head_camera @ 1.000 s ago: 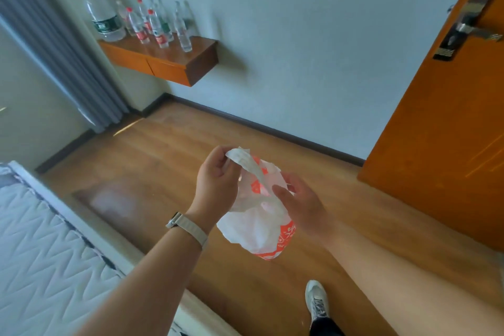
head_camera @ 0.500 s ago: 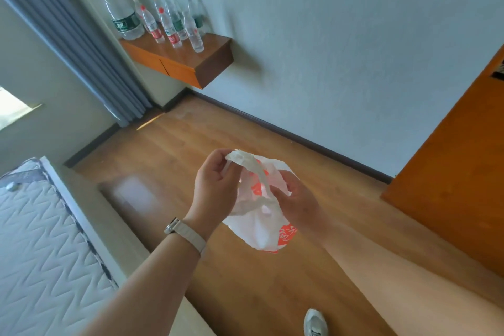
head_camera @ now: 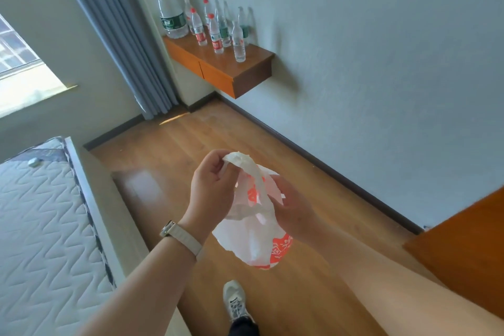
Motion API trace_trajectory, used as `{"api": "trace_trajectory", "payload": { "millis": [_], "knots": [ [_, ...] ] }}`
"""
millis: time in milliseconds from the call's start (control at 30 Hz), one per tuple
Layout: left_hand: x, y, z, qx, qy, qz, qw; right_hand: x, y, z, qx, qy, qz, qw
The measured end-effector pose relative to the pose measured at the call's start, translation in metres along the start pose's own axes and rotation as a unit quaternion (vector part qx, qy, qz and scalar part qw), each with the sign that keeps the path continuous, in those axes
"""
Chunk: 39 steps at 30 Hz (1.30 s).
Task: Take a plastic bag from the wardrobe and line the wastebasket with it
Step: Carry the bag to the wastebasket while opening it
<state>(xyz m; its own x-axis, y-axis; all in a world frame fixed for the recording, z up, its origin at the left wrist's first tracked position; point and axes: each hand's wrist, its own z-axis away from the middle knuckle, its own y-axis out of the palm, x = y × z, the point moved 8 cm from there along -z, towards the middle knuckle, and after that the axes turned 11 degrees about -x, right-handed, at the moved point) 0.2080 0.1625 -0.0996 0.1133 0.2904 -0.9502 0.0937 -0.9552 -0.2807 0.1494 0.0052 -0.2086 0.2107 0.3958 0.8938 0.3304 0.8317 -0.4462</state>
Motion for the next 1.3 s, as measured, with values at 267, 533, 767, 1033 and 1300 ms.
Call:
{"api": "trace_trajectory", "payload": {
  "millis": [267, 533, 767, 1033, 1300],
  "knots": [
    [0.021, -0.044, -0.135, -0.004, 0.016, 0.014, 1.0, 0.069, 0.08, -0.095, 0.019, -0.01, 0.0, 1.0],
    [0.041, -0.1, -0.254, -0.029, 0.027, 0.034, 0.999, 0.138, 0.166, -0.175, 0.034, -0.013, -0.008, 0.999],
    [0.067, -0.151, -0.329, -0.081, 0.022, 0.041, 0.996, 0.182, 0.239, -0.24, 0.099, -0.051, 0.044, 0.993],
    [0.102, -0.19, -0.423, -0.151, 0.008, 0.007, 0.989, 0.209, 0.329, -0.34, 0.154, -0.103, 0.06, 0.981],
    [0.128, -0.204, -0.544, -0.223, -0.043, -0.014, 0.974, 0.233, 0.408, -0.466, 0.203, -0.107, 0.035, 0.973]
  ]
}}
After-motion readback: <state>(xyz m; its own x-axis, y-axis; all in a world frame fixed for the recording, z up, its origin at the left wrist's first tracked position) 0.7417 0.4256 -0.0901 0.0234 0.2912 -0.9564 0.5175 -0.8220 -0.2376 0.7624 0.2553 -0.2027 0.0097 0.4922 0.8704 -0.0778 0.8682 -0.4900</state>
